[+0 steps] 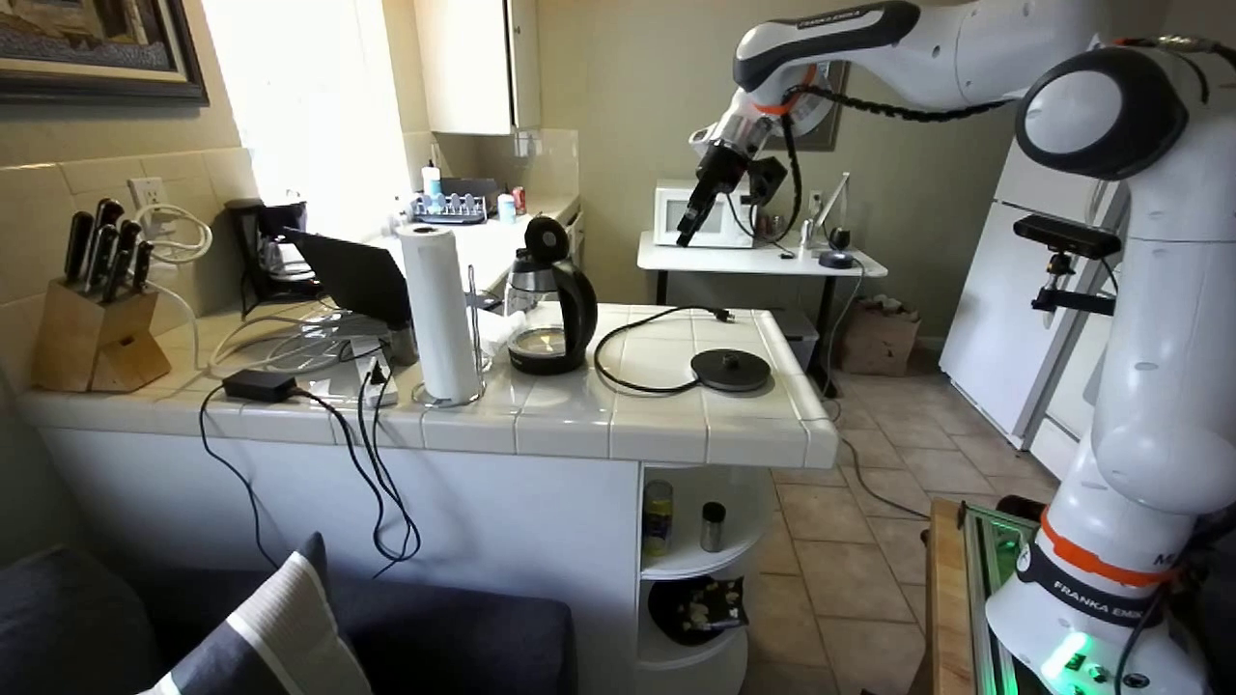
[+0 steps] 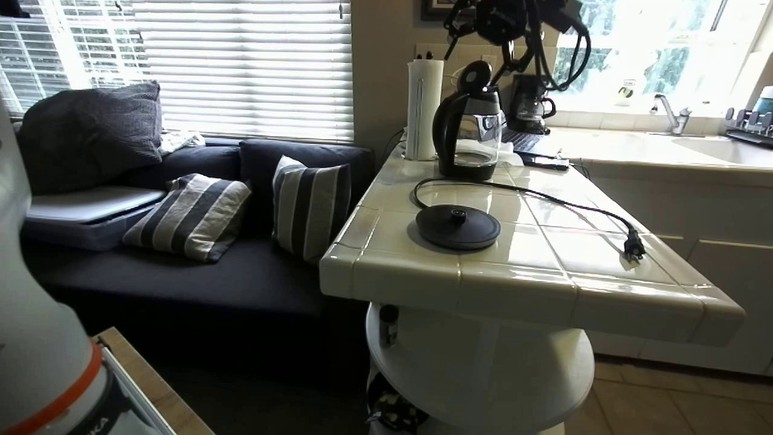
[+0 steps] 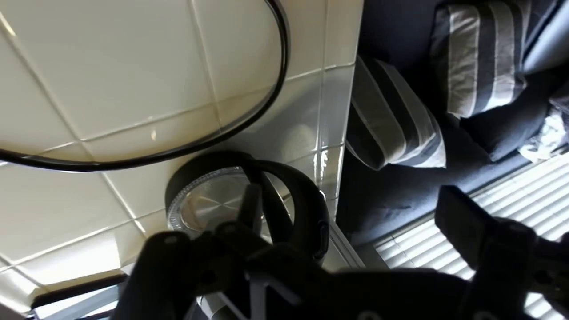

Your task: Move the kettle to the left

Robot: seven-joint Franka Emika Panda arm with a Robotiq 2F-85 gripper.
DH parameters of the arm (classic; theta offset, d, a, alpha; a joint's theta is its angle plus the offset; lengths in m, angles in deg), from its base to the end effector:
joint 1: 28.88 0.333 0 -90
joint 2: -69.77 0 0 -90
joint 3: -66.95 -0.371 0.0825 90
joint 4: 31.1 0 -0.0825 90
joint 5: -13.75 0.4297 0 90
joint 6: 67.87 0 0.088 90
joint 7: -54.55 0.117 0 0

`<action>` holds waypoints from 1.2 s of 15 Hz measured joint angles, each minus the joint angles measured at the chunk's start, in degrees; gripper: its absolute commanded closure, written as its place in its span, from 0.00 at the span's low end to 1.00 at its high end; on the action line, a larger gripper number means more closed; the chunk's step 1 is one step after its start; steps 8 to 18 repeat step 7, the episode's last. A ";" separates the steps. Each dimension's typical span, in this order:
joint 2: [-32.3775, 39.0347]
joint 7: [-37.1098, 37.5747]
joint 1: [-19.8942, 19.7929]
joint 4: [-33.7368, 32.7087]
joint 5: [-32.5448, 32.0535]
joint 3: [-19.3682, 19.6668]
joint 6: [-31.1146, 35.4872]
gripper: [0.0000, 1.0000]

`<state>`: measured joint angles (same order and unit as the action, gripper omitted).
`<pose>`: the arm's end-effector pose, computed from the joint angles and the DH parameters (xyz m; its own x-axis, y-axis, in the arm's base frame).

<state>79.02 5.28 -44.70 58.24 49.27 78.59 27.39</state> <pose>0.6206 -0.2398 0.6013 0.9073 0.2003 0.3697 0.3529 -0.8407 -0.4106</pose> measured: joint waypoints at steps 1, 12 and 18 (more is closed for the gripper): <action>-1.72 0.50 0.26 0.16 -3.08 -0.08 0.06 0.00; -4.70 0.29 0.98 0.70 -8.10 -0.60 0.04 0.00; -4.70 0.29 0.98 0.70 -8.10 -0.60 0.04 0.00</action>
